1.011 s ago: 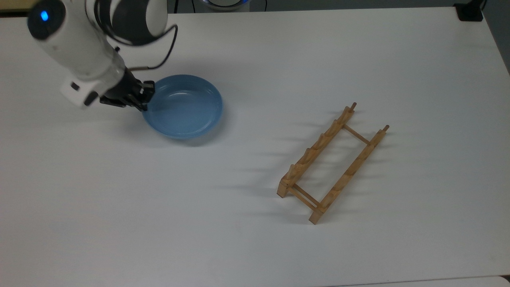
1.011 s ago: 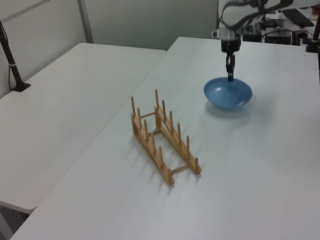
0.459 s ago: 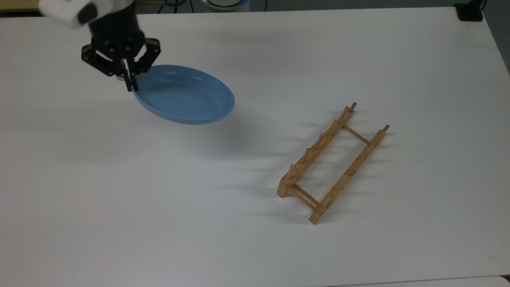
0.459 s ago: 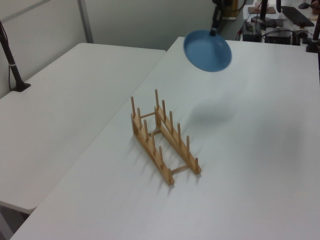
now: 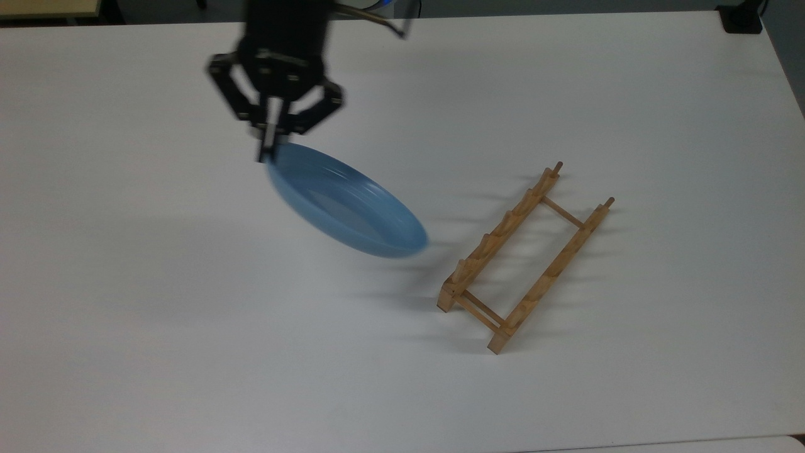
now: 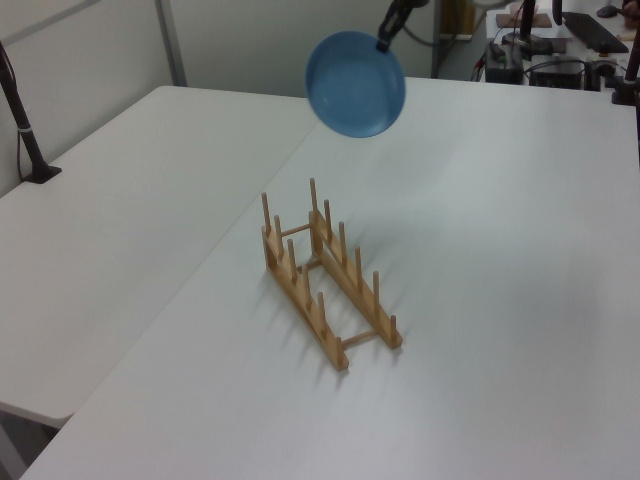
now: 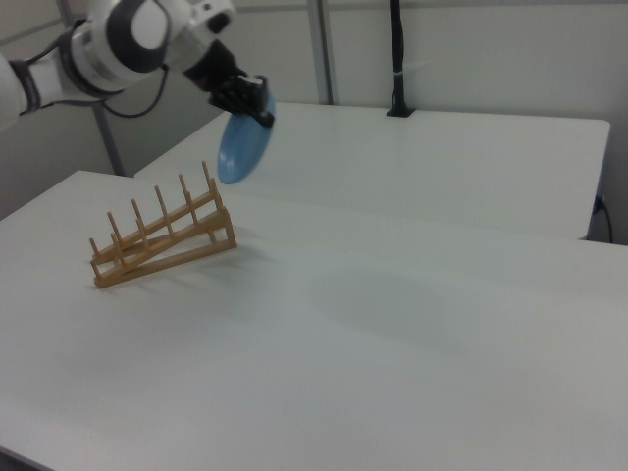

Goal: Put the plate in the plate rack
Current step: 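Lift the plate upright and carry it over the wooden rack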

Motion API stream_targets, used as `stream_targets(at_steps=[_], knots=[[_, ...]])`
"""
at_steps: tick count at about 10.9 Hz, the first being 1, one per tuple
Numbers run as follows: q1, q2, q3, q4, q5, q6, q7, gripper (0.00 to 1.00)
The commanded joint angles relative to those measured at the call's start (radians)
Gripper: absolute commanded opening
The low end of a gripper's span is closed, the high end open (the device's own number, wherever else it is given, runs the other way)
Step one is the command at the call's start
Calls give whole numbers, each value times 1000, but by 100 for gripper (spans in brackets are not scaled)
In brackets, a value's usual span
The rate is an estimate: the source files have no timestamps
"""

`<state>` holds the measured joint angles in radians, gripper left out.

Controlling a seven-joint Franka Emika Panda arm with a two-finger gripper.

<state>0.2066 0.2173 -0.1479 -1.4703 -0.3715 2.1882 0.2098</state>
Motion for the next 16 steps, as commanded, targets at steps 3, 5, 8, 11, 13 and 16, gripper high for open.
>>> stream_targets(at_steps=[3, 5, 8, 11, 13, 16], knots=[[169, 40, 17, -13, -246, 74, 313, 0], [177, 56, 56, -13, -372, 108, 419, 0], [198, 54, 99, -18, -465, 116, 442, 0], [209, 54, 122, -53, -498, 111, 442, 0], [208, 56, 145, -93, -550, 107, 442, 0], [209, 53, 146, -111, -582, 87, 442, 0]])
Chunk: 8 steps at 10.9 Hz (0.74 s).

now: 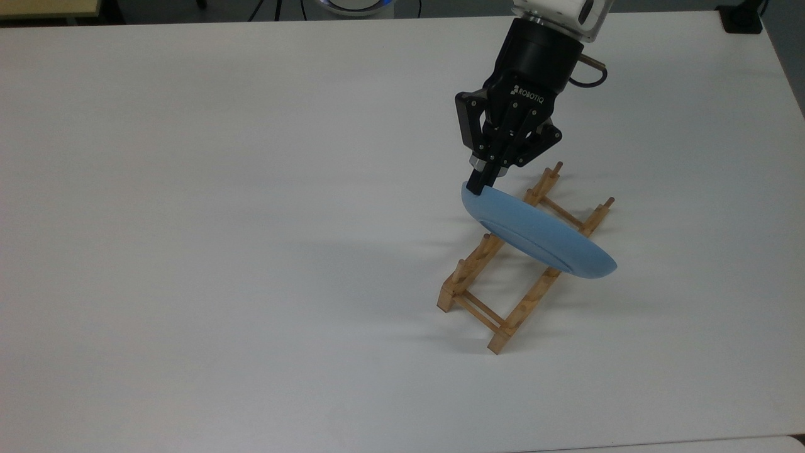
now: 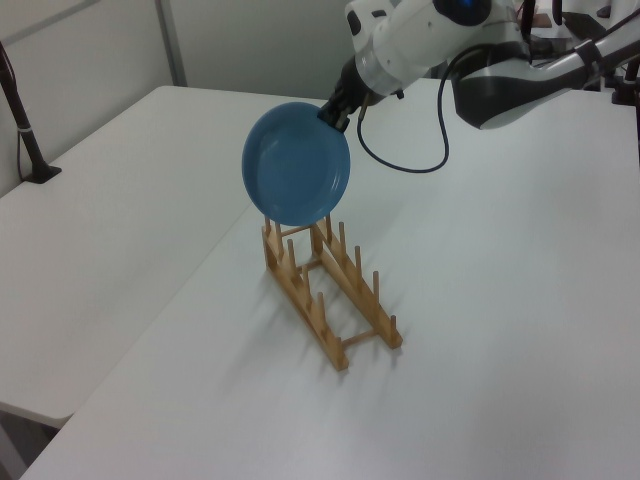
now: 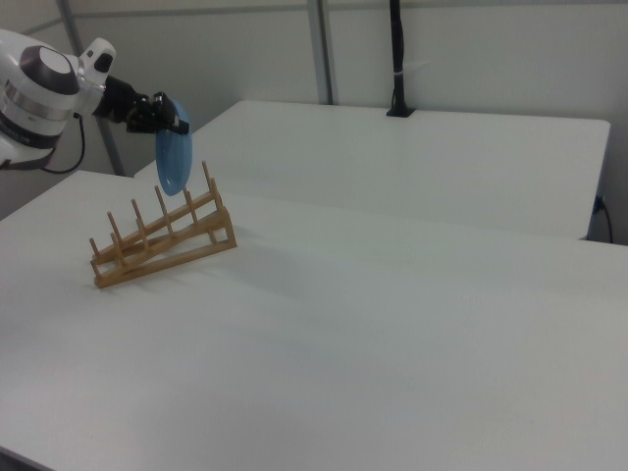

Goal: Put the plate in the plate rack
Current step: 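Lower the plate edge into a rack slot and open the gripper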

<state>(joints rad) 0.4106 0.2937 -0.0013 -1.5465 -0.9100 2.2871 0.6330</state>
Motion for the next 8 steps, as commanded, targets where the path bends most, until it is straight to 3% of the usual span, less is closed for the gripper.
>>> stream_targets(at_steps=[1, 8], knots=[[5, -24, 9, -49, -73, -17, 19, 0], [-1, -22, 81, -103, -112, -121, 17, 0]])
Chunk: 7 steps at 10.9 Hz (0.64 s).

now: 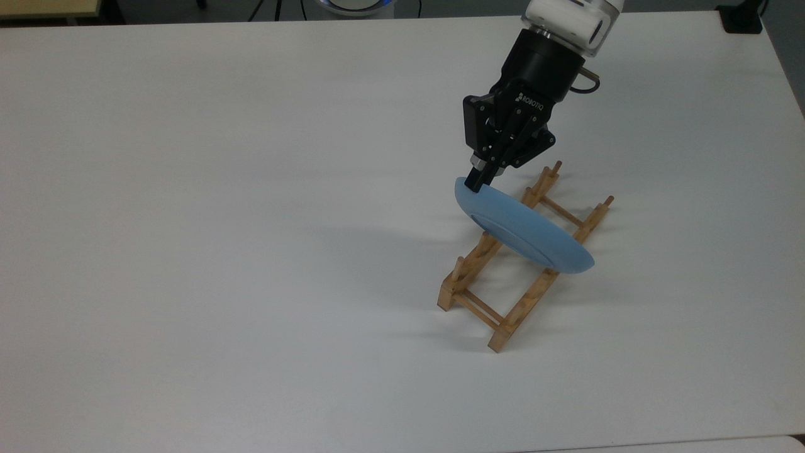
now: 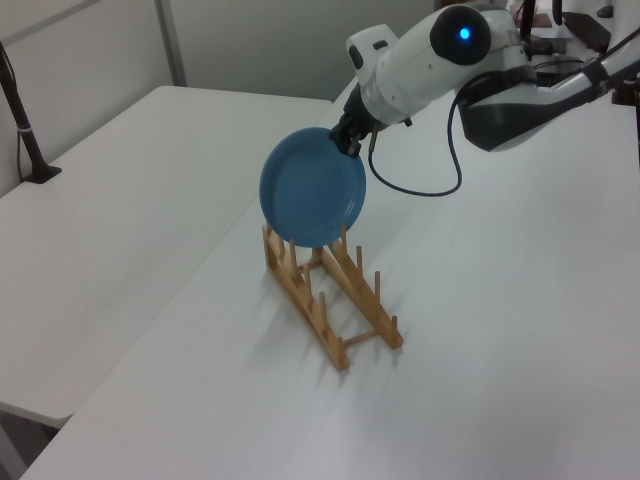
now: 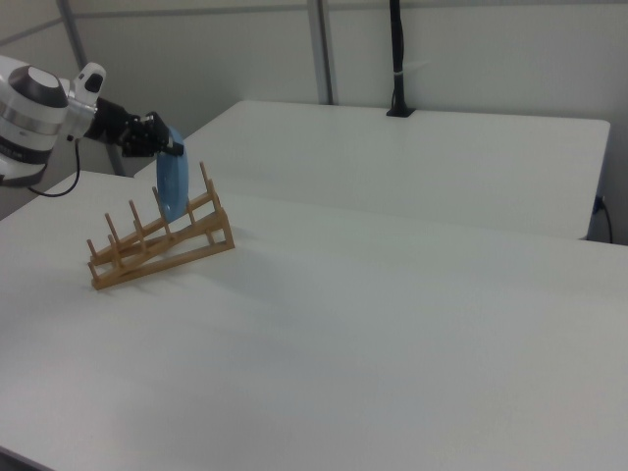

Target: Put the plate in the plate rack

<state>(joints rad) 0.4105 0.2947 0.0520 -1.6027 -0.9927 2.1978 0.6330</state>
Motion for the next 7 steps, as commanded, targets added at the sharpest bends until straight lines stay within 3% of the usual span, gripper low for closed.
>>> stream_targets(at_steps=[1, 3, 4, 5, 7], knots=[[-2, -23, 28, -52, -29, -32, 17, 7], [-7, -20, 29, -59, -27, -32, 22, 75], [-9, -19, 29, -59, -26, -32, 24, 100], [-9, -20, 29, -56, -21, -30, 43, 100], [-10, -20, 44, -33, -12, -20, 262, 100]])
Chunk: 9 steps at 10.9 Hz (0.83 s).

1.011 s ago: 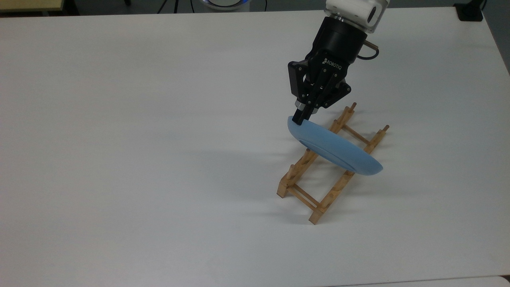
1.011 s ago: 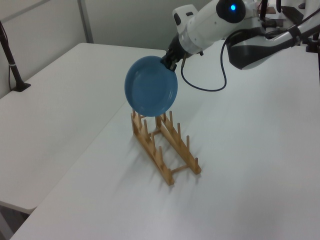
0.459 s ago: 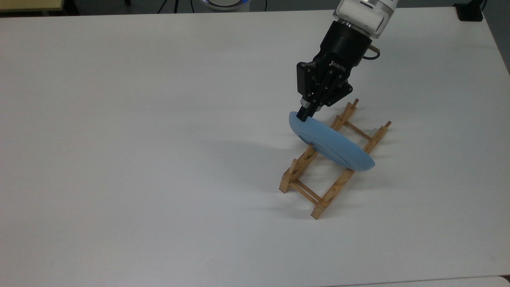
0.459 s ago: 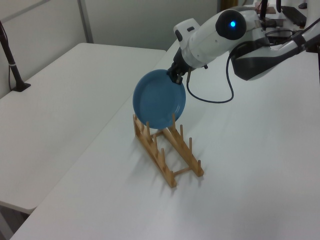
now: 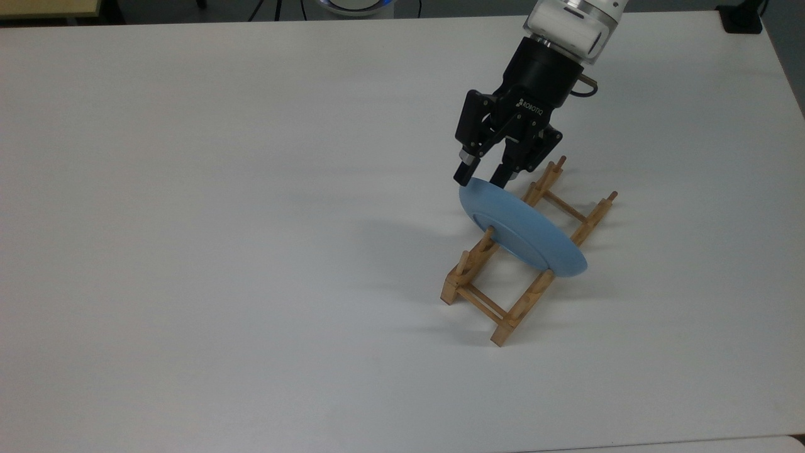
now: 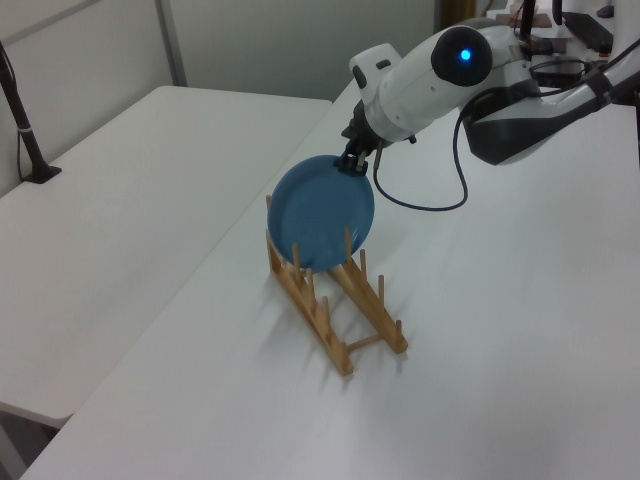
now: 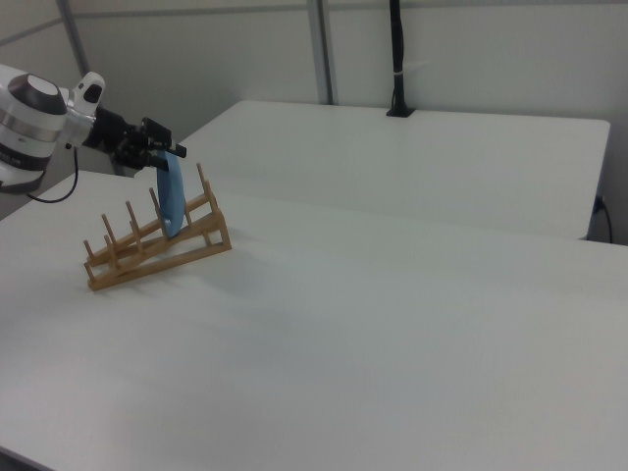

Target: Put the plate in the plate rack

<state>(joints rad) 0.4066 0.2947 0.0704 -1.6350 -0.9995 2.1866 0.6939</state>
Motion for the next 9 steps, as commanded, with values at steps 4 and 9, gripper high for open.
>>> stream_targets(at_steps=[4, 9], knots=[[-61, -41, 77, 21, 554, 1, 157, 100], [-343, -153, 82, 38, 1045, -457, -432, 100]])
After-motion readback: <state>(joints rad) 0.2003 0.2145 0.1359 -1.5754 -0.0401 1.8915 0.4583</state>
